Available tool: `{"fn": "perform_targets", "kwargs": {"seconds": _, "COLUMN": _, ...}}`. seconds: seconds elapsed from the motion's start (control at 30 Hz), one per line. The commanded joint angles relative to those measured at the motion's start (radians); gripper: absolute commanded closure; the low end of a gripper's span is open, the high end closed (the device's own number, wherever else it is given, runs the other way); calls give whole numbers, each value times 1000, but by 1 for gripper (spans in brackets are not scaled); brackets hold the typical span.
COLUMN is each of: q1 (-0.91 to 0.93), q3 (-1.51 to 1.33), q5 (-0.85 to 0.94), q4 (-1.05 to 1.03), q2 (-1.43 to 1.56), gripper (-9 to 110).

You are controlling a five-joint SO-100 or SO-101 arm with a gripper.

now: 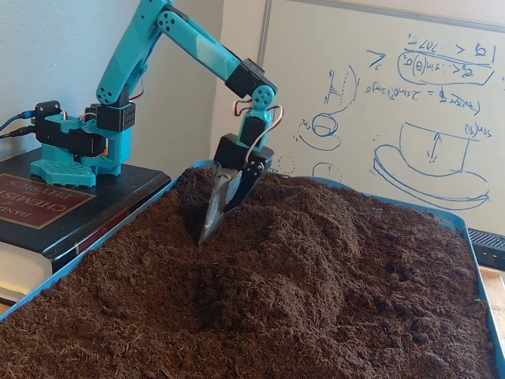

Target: Build a berm.

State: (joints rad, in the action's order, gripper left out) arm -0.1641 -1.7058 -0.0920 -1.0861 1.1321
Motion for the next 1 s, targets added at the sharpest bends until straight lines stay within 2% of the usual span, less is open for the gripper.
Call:
{"fn": "perform_targets", "kwargs": {"seconds": 0.0, "q1": 23, "q3": 160, "q5": -2, "q4": 20, "q2": -18, "gripper": 101}}
{"fn": "perform_targets", "kwargs": {"seconds": 0.43, "q1": 81, "q3": 485, "q5": 6, "q4": 9, "q2": -127, "gripper": 101}}
{"fn": "perform_targets", "kwargs": {"seconds": 0.97, "q1": 107, "q3": 502, "q5": 8, "q4": 8, "q2": 126, "gripper": 101}}
